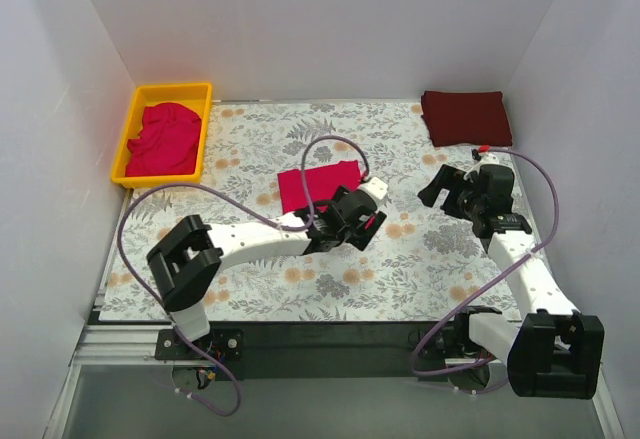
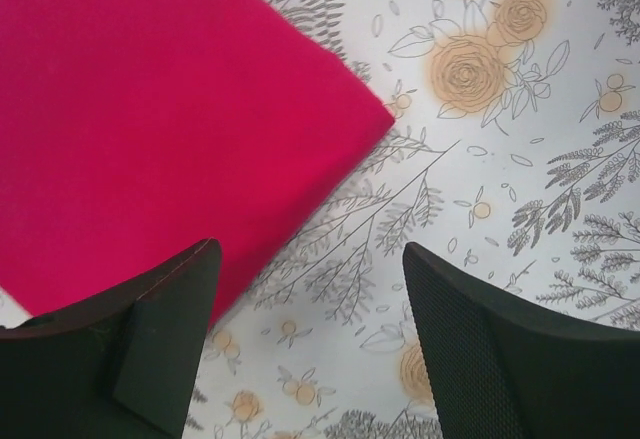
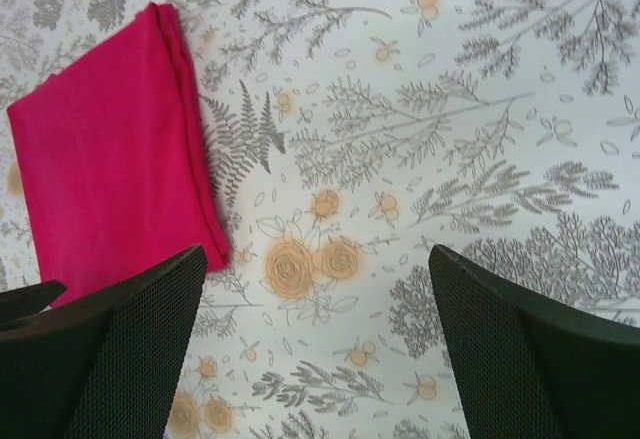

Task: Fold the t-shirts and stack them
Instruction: Fold the tshirt, then neatly place the folded tshirt to the corner

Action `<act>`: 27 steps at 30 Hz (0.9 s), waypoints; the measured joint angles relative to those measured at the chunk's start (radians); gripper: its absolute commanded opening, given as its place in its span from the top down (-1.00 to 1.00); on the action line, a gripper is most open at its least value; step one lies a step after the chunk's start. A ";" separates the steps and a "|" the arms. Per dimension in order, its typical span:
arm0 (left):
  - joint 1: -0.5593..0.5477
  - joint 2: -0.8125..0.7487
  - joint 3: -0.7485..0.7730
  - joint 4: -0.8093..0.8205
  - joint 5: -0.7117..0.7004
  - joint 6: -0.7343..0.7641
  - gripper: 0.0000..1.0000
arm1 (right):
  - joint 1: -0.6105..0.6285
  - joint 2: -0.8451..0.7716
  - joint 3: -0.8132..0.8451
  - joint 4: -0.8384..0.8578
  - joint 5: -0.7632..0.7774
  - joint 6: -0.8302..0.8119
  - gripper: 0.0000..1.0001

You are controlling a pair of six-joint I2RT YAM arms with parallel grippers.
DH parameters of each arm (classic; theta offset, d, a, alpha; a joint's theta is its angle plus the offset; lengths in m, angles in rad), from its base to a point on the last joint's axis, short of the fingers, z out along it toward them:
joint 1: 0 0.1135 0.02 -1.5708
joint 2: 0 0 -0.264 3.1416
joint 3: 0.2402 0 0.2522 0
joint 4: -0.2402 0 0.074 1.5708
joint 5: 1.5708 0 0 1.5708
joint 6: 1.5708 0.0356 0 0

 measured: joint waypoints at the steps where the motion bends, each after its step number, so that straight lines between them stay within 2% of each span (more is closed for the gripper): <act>1: -0.016 0.036 0.023 0.005 -0.011 0.021 -0.35 | -0.010 -0.020 -0.011 -0.018 0.003 -0.001 -0.97; 7: -0.064 0.199 0.102 0.044 -0.066 0.131 -0.13 | -0.045 -0.042 -0.064 -0.091 -0.022 -0.002 -0.97; 23: -0.070 0.372 0.135 0.241 -0.168 0.310 0.10 | -0.051 0.001 -0.129 -0.095 -0.096 -0.014 -0.97; 26: -0.070 0.388 0.133 0.279 -0.188 0.323 0.45 | -0.051 0.004 -0.142 -0.080 -0.127 -0.006 -0.97; 27: -0.070 0.392 0.130 0.290 -0.194 0.330 0.67 | -0.051 0.008 -0.143 -0.074 -0.137 -0.003 -0.97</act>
